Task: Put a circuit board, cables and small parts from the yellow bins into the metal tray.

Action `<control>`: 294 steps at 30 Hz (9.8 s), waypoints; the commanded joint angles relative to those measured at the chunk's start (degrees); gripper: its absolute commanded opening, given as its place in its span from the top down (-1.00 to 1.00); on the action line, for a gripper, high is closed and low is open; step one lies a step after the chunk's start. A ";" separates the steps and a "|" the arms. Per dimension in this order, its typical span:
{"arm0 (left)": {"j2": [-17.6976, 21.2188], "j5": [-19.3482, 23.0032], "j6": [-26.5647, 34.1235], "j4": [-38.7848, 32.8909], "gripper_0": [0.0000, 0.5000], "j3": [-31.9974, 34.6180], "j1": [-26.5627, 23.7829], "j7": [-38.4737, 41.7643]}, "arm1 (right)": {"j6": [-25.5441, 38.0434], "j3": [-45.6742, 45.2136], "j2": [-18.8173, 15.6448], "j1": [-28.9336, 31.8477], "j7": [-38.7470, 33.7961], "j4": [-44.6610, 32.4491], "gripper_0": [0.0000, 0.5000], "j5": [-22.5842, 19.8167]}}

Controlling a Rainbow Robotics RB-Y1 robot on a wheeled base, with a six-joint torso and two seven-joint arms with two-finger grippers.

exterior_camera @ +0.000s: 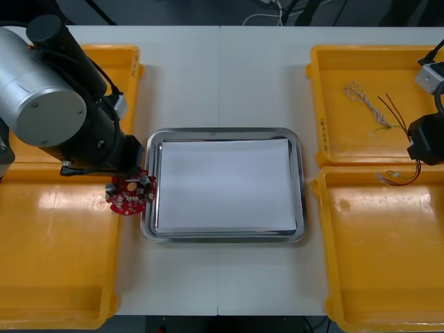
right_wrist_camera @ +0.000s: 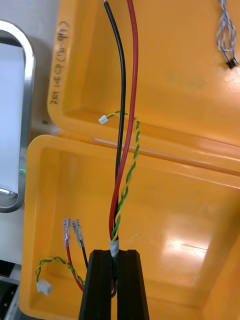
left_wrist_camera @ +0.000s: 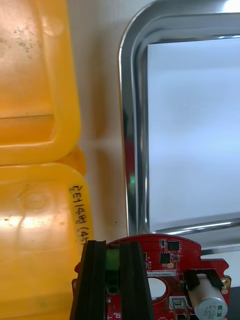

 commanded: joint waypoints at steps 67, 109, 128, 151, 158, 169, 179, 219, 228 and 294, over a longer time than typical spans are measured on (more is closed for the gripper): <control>-4.26 -18.93 -20.80 3.99 1.00 -22.77 3.06 3.58 | 0.27 19.65 4.34 -8.34 2.47 -10.50 0.89 5.06; -4.44 -18.31 -24.84 6.71 -1.00 -22.42 3.23 5.33 | 0.27 19.65 5.22 -8.34 1.94 -8.92 0.89 6.12; -4.44 -14.10 -16.41 2.93 -1.00 -15.92 1.74 4.10 | 0.27 19.65 5.48 -8.34 2.29 -8.83 0.88 5.59; 0.22 0.85 0.43 1.61 -1.00 3.95 -4.24 -5.48 | -0.66 34.15 16.03 -20.29 10.03 -0.05 0.85 12.45; 4.18 5.33 0.43 2.67 -1.00 8.08 -4.85 -7.32 | -0.84 35.56 18.66 -22.40 21.01 5.49 0.85 13.50; 6.29 6.21 0.43 13.83 -1.00 12.03 -9.34 -17.61 | -5.06 42.06 20.16 -22.93 34.55 6.46 0.86 19.04; 7.43 2.16 0.43 22.35 -1.00 15.28 -12.94 -28.68 | -5.14 42.68 22.09 -22.23 45.80 8.92 0.85 18.42; 11.38 -3.72 -16.58 49.42 -1.00 18.45 -19.27 -55.93 | -18.94 52.70 25.26 -15.63 46.32 16.13 0.85 26.07; 11.30 -3.99 -21.68 53.47 -1.00 16.51 -19.27 -57.33 | -18.94 52.61 26.57 -14.23 45.71 16.04 0.85 28.44; 1.98 -5.75 -52.53 72.72 -1.00 7.37 -19.18 -58.39 | -2.07 31.34 26.92 -18.01 42.19 12.08 -1.00 25.81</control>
